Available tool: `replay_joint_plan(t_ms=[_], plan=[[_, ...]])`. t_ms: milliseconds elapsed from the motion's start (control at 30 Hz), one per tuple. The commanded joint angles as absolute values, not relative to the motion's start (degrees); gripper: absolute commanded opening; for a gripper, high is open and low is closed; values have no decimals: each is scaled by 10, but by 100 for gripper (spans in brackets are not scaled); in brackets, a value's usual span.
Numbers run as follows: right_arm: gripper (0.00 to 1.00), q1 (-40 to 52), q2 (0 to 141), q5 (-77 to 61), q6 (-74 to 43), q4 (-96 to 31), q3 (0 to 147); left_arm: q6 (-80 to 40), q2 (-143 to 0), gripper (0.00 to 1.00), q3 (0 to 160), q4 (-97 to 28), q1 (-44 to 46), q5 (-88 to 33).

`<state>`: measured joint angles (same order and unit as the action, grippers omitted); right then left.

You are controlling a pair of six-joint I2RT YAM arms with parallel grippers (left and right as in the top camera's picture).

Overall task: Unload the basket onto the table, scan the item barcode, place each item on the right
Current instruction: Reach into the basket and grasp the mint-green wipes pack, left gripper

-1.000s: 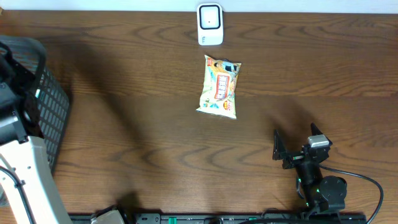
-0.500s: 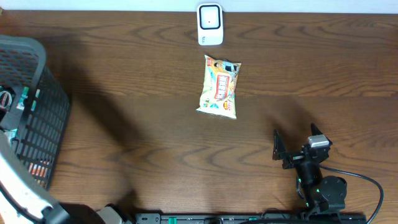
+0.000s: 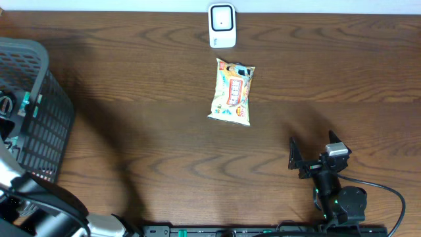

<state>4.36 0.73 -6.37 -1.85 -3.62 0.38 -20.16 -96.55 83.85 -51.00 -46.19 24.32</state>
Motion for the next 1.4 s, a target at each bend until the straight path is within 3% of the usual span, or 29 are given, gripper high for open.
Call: replay_joint_plan(t_ms=[0, 167, 700, 1233, 1367], plan=[[99, 46, 5, -63, -10, -39, 4, -144, -999, 98, 841, -489, -463, 247], [99, 46, 5, -63, -10, -39, 4, -19, -1039, 99, 841, -454, -463, 247], [99, 46, 5, -63, -10, -39, 4, 179, -1138, 99, 839, -381, -463, 247], [99, 46, 5, -63, -10, -39, 4, 178, -1169, 98, 837, -342, -509, 181], [99, 46, 5, -63, -10, -39, 4, 173, -1169, 98, 837, -356, -524, 91]])
